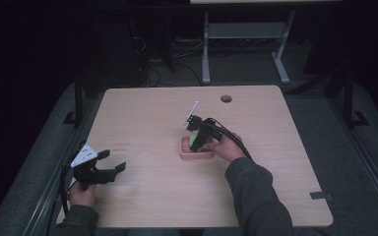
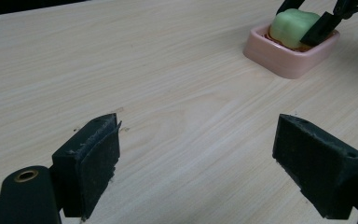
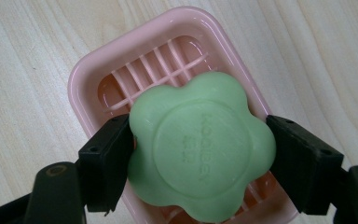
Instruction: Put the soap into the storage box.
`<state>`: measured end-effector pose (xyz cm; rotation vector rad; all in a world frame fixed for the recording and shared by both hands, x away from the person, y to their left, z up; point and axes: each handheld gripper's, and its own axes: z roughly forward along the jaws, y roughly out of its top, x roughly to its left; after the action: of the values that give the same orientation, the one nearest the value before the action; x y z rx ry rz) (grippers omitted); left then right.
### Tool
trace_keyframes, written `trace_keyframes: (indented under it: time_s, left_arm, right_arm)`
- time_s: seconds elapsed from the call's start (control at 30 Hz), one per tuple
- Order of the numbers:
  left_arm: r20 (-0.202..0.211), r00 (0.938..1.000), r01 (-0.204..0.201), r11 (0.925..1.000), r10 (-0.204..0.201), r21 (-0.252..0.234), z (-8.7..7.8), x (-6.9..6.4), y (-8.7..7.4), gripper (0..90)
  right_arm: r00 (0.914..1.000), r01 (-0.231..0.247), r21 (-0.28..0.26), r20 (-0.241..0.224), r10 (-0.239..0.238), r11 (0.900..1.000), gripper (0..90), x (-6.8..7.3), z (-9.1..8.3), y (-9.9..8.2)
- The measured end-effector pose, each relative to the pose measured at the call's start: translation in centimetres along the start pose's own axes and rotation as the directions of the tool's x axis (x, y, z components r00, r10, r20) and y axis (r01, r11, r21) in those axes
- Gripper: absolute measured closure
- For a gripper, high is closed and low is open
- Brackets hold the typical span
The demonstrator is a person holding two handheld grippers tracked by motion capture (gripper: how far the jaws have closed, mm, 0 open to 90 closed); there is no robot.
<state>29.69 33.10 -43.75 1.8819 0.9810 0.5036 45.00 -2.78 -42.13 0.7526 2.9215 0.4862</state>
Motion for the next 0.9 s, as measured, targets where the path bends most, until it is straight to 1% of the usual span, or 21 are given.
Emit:
trace_keyframes:
  time_s: [0.53, 0.9]
  left_arm:
    - [0.001, 1.0, 0.0, 1.0, 0.0, -0.001, 0.02, -0.04, 0.03, 14.4]
    - [-0.002, 1.0, 0.0, 1.0, 0.0, 0.0, 0.03, -0.01, 0.04, 14.4]
  right_arm:
    - [1.0, -0.007, 0.01, 0.007, 0.007, 0.9999, 22.2, 0.09, -0.24, -0.04]
    - [0.9999, -0.014, 0.0, 0.005, 0.014, 0.9999, 20.9, -0.15, -0.54, -0.24]
